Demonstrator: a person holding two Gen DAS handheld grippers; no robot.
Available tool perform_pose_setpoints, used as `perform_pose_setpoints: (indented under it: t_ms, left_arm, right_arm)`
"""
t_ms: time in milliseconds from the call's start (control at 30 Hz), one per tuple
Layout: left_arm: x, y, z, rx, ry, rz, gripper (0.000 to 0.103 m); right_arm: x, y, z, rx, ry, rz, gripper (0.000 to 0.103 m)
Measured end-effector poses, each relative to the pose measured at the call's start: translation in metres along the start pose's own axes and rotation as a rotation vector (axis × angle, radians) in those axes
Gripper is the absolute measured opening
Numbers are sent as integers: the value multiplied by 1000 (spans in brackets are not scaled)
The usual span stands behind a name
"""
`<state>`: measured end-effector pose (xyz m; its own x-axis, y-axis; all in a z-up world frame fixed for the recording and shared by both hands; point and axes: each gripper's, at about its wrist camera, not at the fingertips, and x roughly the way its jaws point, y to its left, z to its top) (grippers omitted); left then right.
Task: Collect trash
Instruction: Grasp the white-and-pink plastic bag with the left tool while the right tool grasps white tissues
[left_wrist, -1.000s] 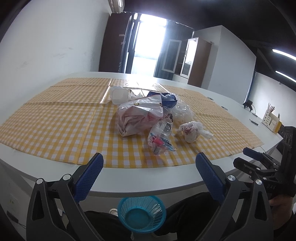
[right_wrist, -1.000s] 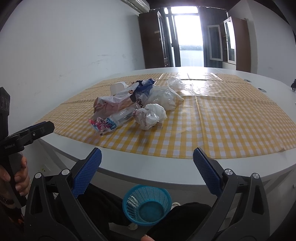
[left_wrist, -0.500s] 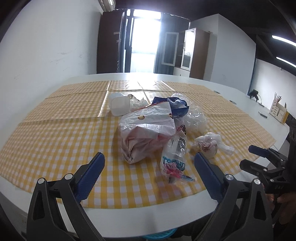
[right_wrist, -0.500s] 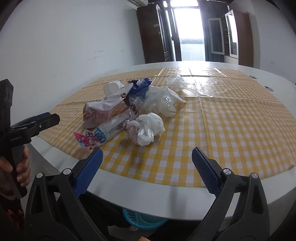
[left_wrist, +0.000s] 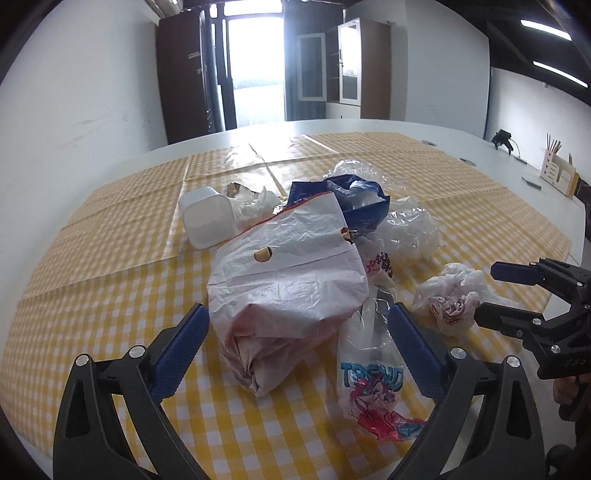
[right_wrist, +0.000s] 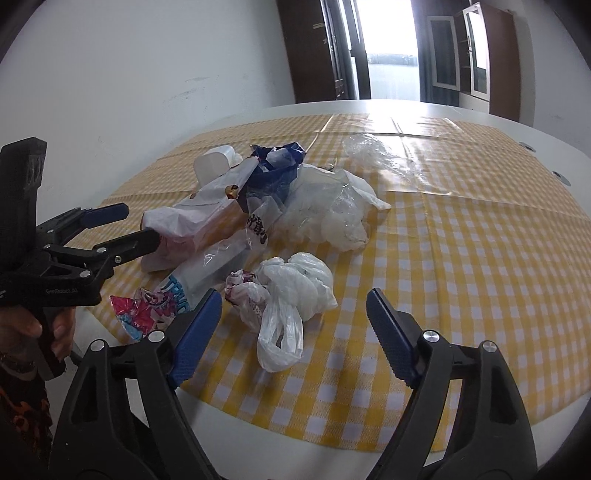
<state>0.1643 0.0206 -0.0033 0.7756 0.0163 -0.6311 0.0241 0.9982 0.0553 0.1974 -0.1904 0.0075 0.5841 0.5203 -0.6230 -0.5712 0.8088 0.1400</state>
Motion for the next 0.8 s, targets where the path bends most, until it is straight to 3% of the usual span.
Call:
perform_pose_setpoints:
  t_ms: [33,67,100,167,267,333,367,467,800]
  left_arm:
    - [4,-1,0,16,10,3,93]
    - [8,-2,-1,31,21,10,86]
    - [11,-4,-1,41,31,24,73]
    - [13,-6,-4,49,41,25,52]
    - [11,-6,-7,57,34,23,32]
    - [8,-4,-8,39,16,26,22]
    - [4,-3,-8,27,2,22,17]
    - [-13,-1,-8,1,-56,21,12]
    - [-84,8,-24,-129,-174,6,10]
  right_arm:
    - [4,1,0,-1,12,8,65]
    - [7,1,-1,3,26,19,51]
    - [9,2,-2,10,36,33,48]
    - [13,3,-4,9,50,52,33]
    - [12,8,-7,-12,44,37,25]
    - [9,9,-9,-1,38,45,13]
    - [7,10,-9,-1,32,42,12]
    - [-2,13,-13,-5,11,45,11]
    - [-42,32,-23,-42,-73,38,10]
